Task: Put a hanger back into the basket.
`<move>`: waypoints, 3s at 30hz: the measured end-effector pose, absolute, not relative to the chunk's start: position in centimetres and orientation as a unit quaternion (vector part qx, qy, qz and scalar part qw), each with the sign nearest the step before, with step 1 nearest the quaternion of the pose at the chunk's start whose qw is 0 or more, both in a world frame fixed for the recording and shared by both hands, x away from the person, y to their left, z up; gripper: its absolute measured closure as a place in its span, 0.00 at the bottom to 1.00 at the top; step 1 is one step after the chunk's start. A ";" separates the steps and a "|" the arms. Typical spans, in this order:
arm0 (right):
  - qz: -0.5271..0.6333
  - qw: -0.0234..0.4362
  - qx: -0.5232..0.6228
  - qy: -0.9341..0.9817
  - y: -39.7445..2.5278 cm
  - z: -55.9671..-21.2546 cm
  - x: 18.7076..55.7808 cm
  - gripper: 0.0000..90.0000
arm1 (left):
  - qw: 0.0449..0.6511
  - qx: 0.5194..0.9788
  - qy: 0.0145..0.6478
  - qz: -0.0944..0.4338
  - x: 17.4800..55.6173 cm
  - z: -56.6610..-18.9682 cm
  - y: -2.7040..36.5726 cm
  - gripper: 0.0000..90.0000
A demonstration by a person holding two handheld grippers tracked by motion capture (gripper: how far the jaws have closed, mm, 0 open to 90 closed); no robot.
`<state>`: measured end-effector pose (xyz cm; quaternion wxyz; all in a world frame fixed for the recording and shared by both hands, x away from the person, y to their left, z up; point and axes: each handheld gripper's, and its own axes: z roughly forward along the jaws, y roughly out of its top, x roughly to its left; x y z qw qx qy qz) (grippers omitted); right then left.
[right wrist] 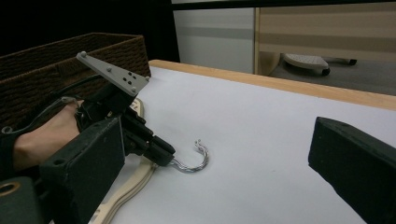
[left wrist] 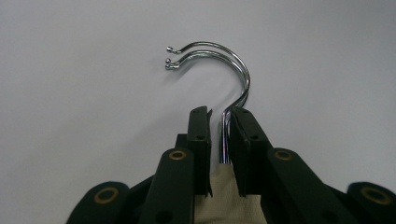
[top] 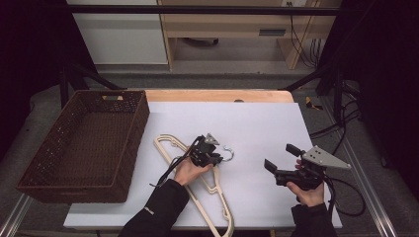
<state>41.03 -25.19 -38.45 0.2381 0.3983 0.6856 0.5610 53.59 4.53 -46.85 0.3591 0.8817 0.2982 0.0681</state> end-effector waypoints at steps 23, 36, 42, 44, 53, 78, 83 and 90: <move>0.559 0.230 0.396 0.691 -24.8 -38.6 41.1 0.06 | 0.378 0.874 0.296 0.080 52.6 -45.0 5.1 0.98; 0.557 0.177 0.389 0.712 -21.3 -39.5 41.5 0.09 | 0.415 0.858 0.285 0.104 50.6 -41.8 6.9 0.98; 0.553 0.143 0.383 0.726 -18.7 -39.8 41.6 0.11 | 0.433 0.849 0.284 0.106 49.8 -40.8 8.0 0.98; 0.552 0.130 0.382 0.730 -17.4 -40.2 41.8 0.13 | 0.437 0.847 0.284 0.108 49.5 -40.6 8.2 0.98; 0.517 0.101 0.378 0.761 -13.5 -41.8 42.7 0.24 | 0.445 0.842 0.281 0.116 48.8 -39.9 9.0 0.98; 0.494 -0.009 0.403 0.771 -9.8 -44.3 44.9 0.85 | 0.451 0.838 0.283 0.117 48.4 -39.8 9.3 0.98; 0.505 -0.036 0.419 0.754 -9.9 -44.2 45.0 0.89 | 0.454 0.836 0.283 0.120 48.1 -39.4 9.7 0.98; 0.518 -0.059 0.427 0.739 -9.9 -44.0 44.9 0.93 | 0.463 0.832 0.282 0.120 47.7 -38.6 10.9 0.84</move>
